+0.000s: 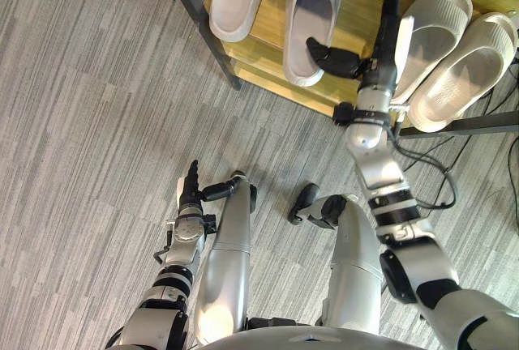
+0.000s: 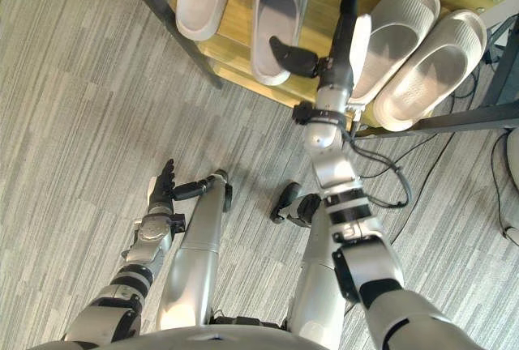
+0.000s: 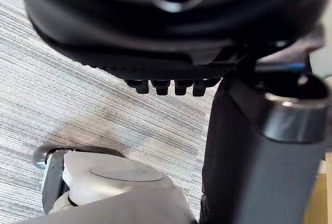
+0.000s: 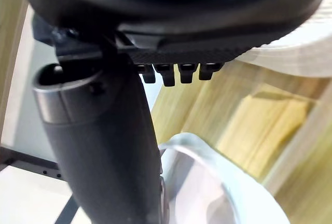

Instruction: Organize the slippers on the shoe rack

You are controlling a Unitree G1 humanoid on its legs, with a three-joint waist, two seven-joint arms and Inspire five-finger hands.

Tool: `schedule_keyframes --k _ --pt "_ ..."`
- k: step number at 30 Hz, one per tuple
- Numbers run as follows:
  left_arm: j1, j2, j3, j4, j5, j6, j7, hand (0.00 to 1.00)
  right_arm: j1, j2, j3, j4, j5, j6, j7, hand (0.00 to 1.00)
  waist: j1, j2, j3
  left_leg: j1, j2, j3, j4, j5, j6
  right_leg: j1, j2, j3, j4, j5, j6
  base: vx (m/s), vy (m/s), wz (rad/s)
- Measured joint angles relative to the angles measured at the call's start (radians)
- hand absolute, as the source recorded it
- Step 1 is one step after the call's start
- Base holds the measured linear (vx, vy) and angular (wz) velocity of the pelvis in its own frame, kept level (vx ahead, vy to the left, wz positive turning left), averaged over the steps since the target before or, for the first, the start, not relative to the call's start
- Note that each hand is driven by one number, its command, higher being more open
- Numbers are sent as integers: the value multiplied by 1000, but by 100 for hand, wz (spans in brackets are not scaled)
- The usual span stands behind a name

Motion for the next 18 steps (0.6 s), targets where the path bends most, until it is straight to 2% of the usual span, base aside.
schedule_keyframes --k 8,18 --pt "17 -1 27 -1 29 9 -15 100 102 124 23 -7 218 -71 112 100 -11 -6 -3 40 8 6 -5 -5 -1 41 6 1 -11 1 3 9 44 -2" --pt "28 -3 35 0 30 19 -13 100 115 148 80 5 458 -112 207 100 -10 -7 -4 74 16 10 -36 -4 -1 74 15 -3 -41 8 4 19 19 -1"
